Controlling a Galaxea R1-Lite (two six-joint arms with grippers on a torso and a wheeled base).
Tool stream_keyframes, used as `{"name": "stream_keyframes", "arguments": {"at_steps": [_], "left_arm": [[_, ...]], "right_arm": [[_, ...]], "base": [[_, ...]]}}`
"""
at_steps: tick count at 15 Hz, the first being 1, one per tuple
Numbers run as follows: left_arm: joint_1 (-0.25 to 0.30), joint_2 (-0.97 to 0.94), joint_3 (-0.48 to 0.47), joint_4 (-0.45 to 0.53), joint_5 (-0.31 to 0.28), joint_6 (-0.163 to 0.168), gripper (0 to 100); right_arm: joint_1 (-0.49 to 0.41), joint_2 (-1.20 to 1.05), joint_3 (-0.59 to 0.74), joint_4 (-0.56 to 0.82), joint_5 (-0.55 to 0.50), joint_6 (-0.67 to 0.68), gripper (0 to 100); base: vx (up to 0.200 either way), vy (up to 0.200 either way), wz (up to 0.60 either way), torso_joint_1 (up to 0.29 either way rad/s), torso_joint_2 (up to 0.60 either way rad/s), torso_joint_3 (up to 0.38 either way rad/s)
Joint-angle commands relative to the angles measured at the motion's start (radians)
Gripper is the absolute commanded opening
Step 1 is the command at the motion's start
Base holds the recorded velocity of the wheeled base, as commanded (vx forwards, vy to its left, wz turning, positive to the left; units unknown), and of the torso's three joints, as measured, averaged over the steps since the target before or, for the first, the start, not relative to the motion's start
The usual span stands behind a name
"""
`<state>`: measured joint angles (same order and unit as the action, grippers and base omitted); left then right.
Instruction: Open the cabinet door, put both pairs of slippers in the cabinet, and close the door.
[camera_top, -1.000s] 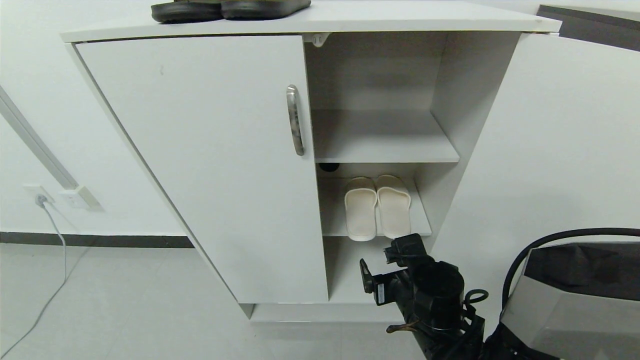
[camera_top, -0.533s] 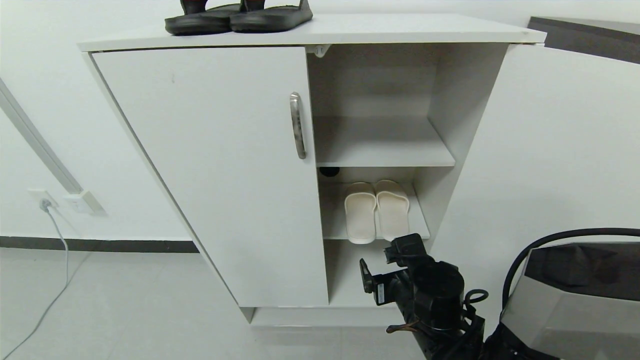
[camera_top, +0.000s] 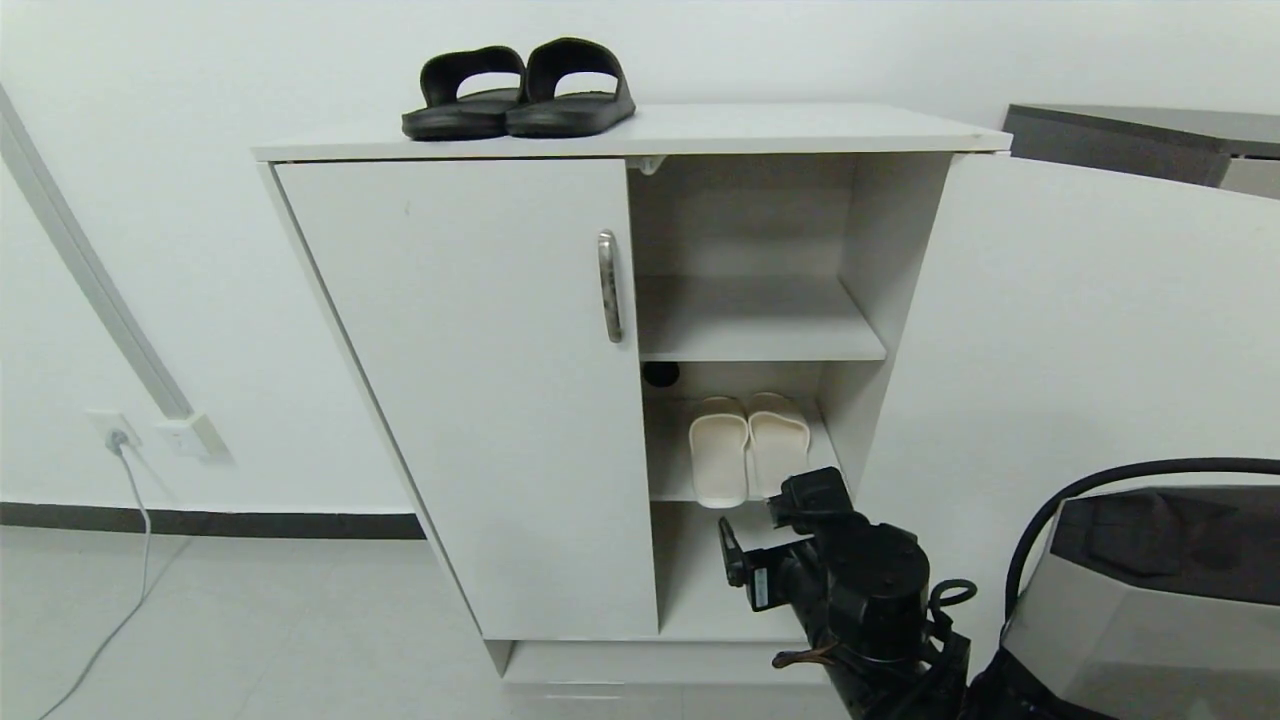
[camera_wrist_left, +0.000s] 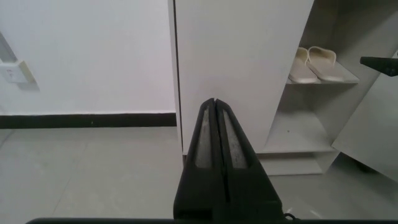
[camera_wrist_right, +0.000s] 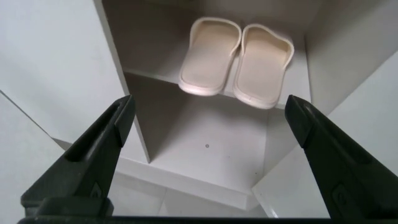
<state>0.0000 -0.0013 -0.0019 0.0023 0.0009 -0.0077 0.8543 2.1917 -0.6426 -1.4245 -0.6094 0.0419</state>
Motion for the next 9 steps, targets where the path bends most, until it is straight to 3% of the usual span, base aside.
{"name": "stream_keyframes", "arguments": {"at_steps": [1,9], "left_arm": [[-0.002,0.001,0.0,0.001,0.001,0.0,0],[0.0,0.001,0.0,0.001,-0.001,0.0,0]], "right_arm": [[-0.001,0.002,0.0,0.001,0.0,0.001,100],[-0.006,0.005,0.004,-0.013,0.0,0.001,100]], "base": [[0.0,0.0,0.0,0.0,0.0,0.0],[0.0,0.0,0.0,0.002,0.0,0.014]]}}
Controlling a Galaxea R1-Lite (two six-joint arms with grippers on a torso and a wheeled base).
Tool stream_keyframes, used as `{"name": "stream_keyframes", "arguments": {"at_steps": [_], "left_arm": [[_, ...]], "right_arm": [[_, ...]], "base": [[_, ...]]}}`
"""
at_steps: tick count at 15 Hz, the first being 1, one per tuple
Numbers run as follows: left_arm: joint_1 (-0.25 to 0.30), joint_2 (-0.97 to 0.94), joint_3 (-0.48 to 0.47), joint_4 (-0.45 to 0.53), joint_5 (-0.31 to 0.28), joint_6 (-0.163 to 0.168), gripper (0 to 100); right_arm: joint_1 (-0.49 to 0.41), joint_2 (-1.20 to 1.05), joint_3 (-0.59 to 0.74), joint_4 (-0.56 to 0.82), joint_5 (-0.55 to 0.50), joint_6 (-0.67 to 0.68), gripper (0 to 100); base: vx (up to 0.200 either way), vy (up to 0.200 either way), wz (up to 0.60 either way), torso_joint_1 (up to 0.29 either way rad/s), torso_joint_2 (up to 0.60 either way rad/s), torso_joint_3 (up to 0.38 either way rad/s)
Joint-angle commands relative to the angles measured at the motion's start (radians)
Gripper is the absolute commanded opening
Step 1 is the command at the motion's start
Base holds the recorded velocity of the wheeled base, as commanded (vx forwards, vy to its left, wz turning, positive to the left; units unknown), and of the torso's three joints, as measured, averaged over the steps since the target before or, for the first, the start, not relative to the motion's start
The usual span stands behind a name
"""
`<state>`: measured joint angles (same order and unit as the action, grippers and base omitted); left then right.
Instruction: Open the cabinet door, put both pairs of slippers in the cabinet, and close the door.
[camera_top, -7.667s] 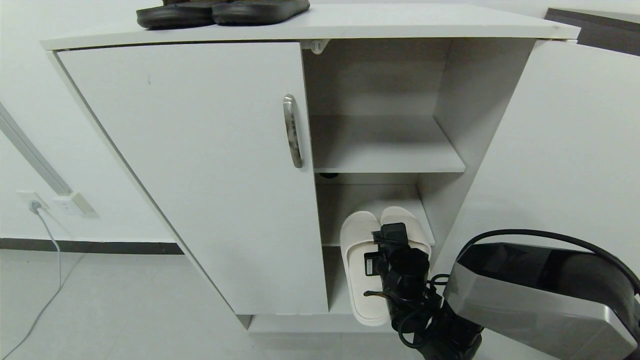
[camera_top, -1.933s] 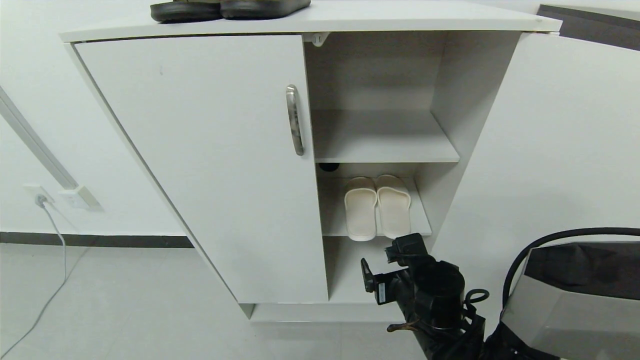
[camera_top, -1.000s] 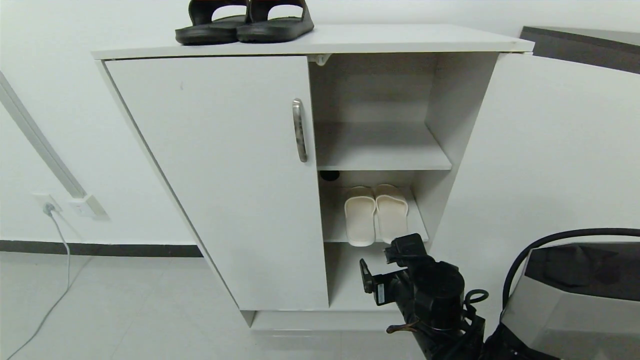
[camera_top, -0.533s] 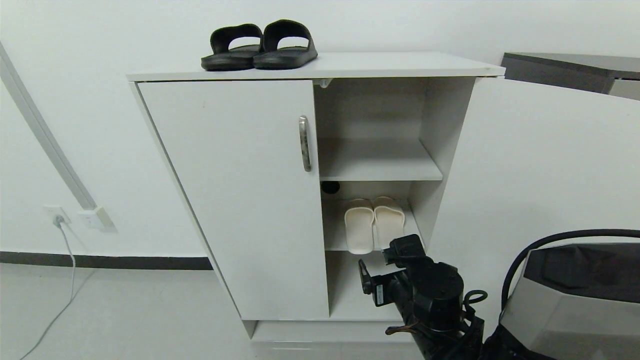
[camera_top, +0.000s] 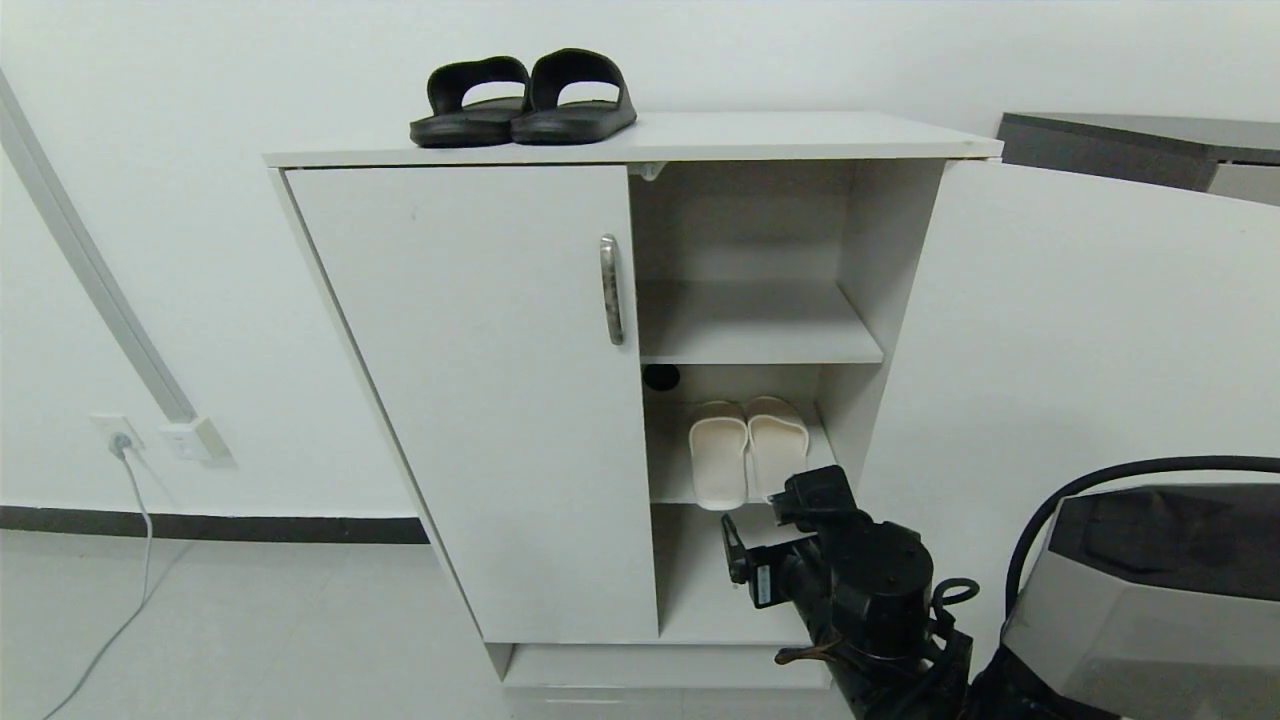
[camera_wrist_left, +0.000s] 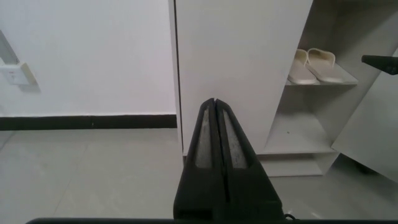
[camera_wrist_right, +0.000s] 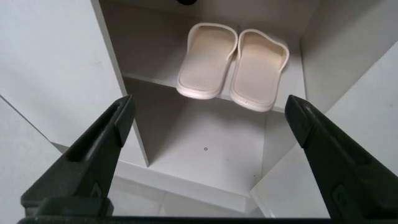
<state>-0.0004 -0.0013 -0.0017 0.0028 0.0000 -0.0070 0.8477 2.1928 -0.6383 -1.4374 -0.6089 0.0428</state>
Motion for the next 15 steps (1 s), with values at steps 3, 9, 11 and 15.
{"name": "stream_keyframes", "arguments": {"at_steps": [3,9,11,15], "left_arm": [[0.0,0.001,0.0,0.0,0.0,-0.001,0],[-0.001,0.001,0.0,0.0,0.0,-0.001,0],[0.0,0.001,0.0,0.0,0.0,-0.001,0],[-0.001,0.001,0.0,0.0,0.0,-0.001,0]], "right_arm": [[0.001,0.004,0.003,0.0,0.0,0.0,100],[0.001,0.005,0.006,0.0,0.0,0.0,100],[0.001,0.008,0.008,-0.014,0.0,0.0,100],[0.001,0.013,0.014,-0.034,0.003,-0.001,100]], "base": [[0.0,0.0,0.0,0.0,0.0,0.0],[0.0,0.1,0.0,0.0,0.0,0.003],[0.0,0.2,0.0,0.01,0.0,0.002],[0.0,0.2,0.0,0.007,0.0,0.002]]}}
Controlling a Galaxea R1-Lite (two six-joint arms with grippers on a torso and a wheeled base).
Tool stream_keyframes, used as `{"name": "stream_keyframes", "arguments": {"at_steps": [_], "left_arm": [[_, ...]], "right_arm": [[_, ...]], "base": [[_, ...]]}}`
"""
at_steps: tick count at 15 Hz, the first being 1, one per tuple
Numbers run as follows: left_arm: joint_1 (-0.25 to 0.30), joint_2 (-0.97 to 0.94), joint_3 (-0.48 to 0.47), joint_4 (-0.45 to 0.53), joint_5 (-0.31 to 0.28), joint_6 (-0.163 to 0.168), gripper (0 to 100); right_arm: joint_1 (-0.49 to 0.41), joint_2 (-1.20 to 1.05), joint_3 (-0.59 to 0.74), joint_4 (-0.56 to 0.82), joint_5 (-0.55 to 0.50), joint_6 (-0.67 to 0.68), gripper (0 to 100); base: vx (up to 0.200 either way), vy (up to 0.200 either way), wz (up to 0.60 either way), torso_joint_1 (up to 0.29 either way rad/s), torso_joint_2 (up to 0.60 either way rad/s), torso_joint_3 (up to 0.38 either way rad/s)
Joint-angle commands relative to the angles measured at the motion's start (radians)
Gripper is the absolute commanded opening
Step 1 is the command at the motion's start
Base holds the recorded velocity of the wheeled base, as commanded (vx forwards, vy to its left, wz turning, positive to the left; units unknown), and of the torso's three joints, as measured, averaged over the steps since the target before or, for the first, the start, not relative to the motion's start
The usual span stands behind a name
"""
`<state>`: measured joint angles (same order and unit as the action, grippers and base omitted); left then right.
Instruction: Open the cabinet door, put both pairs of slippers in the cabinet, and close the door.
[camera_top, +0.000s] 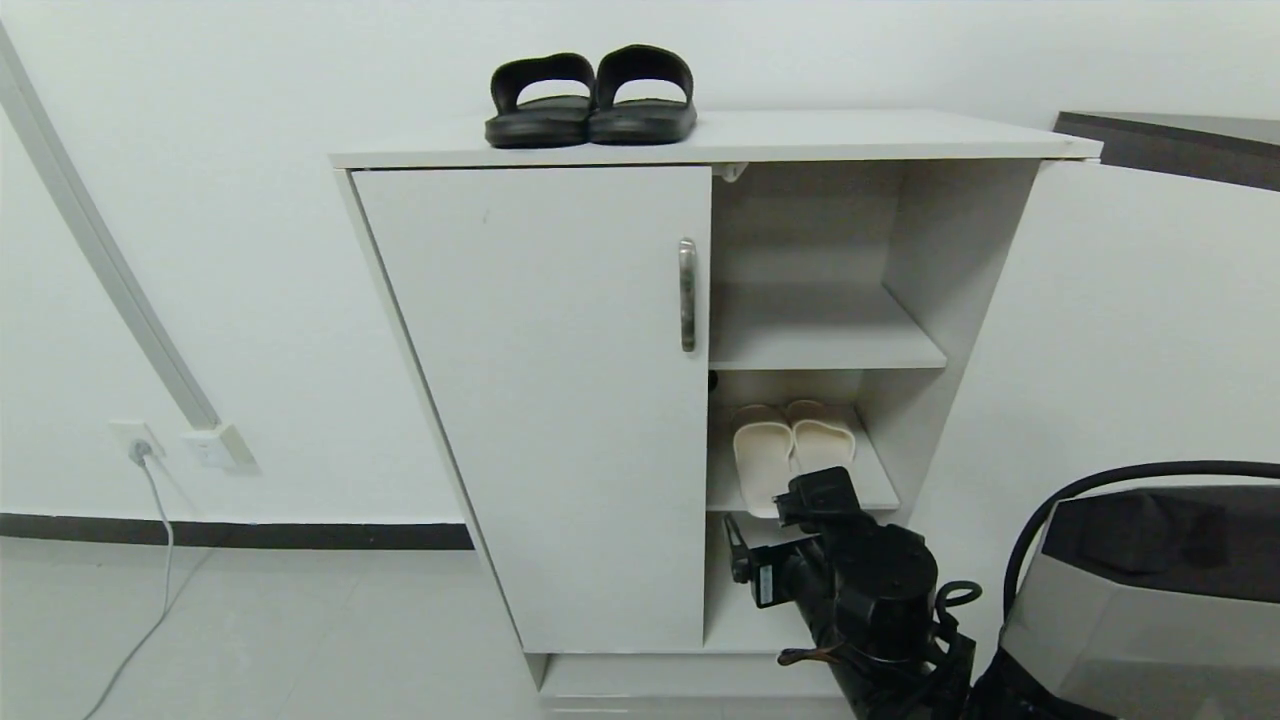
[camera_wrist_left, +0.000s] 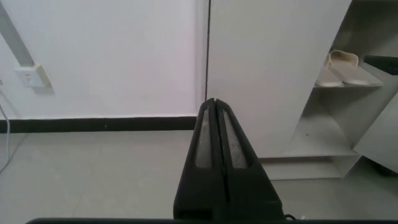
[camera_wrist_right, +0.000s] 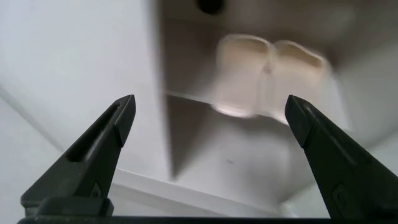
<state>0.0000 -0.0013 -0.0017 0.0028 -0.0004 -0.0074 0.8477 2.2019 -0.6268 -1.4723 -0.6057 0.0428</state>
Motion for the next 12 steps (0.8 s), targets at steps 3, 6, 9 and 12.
{"name": "stream_keyframes", "arguments": {"at_steps": [3,6,9,12], "left_arm": [[0.0,0.001,0.0,0.0,0.0,0.0,0],[0.0,0.001,0.0,0.0,0.002,-0.002,0],[0.0,0.001,0.0,0.0,0.003,-0.003,0],[0.0,0.001,0.0,0.0,0.003,-0.003,0]], "right_arm": [[-0.002,0.004,0.019,-0.031,0.007,-0.001,100],[-0.007,0.001,0.039,-0.042,0.044,-0.001,100],[-0.01,0.001,0.052,-0.043,0.052,-0.027,100],[-0.015,-0.019,0.088,-0.045,0.109,-0.052,100]], "base": [[0.0,0.2,0.0,-0.002,0.0,0.002],[0.0,0.2,0.0,0.002,0.0,0.001],[0.0,0.133,0.0,0.002,0.0,0.0],[0.0,0.0,0.0,0.0,0.0,0.0]]}}
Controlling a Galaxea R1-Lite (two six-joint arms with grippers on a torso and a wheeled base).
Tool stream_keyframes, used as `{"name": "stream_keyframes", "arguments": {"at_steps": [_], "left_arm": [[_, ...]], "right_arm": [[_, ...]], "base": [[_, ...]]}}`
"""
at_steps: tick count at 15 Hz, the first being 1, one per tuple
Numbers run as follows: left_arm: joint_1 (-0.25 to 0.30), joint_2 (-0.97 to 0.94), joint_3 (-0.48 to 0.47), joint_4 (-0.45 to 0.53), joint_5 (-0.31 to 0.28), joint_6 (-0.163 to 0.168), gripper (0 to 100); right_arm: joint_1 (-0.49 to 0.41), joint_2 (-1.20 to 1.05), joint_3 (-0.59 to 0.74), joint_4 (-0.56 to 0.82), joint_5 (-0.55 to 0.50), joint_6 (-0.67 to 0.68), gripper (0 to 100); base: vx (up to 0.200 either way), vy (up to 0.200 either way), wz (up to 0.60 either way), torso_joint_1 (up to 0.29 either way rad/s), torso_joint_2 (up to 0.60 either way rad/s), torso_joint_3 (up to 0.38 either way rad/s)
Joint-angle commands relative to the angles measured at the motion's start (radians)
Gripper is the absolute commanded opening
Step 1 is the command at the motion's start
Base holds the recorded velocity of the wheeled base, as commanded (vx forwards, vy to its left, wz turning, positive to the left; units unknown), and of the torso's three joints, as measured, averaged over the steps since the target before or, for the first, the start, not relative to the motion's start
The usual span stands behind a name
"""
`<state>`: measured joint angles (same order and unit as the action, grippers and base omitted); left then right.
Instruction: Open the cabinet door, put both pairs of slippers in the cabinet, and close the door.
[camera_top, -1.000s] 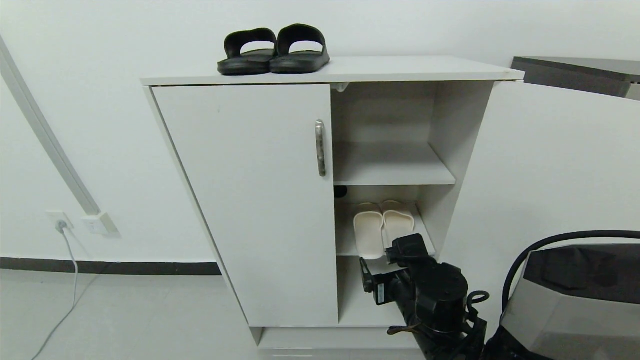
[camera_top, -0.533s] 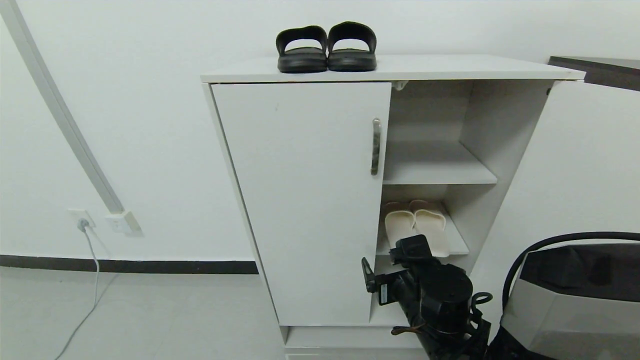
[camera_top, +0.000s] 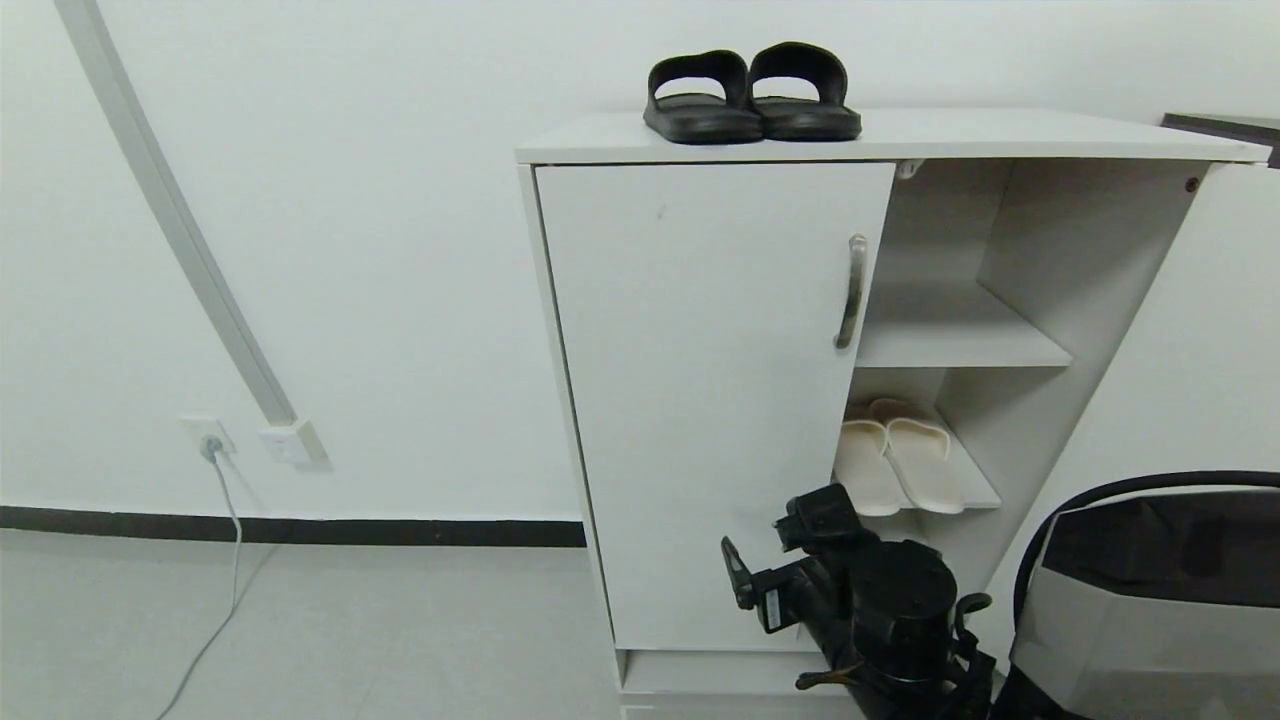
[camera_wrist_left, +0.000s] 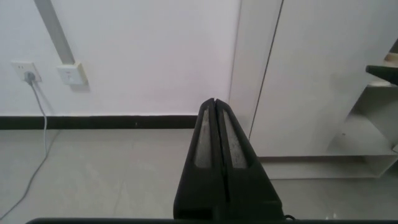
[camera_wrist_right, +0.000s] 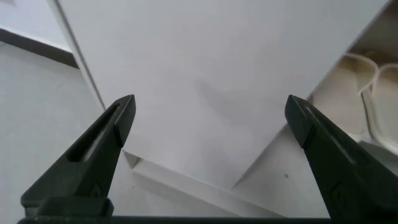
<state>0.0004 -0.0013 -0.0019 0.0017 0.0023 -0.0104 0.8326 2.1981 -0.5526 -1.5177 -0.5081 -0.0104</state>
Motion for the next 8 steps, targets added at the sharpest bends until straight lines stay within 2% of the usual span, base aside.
{"name": "stream_keyframes", "arguments": {"at_steps": [1,8], "left_arm": [[0.0,0.001,0.0,0.001,0.001,0.0,0],[0.0,0.001,0.0,0.001,0.002,0.0,0]], "right_arm": [[0.0,-0.014,0.022,-0.013,0.017,-0.002,100],[0.0,-0.006,0.025,-0.047,0.025,-0.003,100]], "base": [[0.0,0.0,0.0,0.0,0.0,0.0],[0.0,0.0,0.0,0.0,0.0,0.0]]}}
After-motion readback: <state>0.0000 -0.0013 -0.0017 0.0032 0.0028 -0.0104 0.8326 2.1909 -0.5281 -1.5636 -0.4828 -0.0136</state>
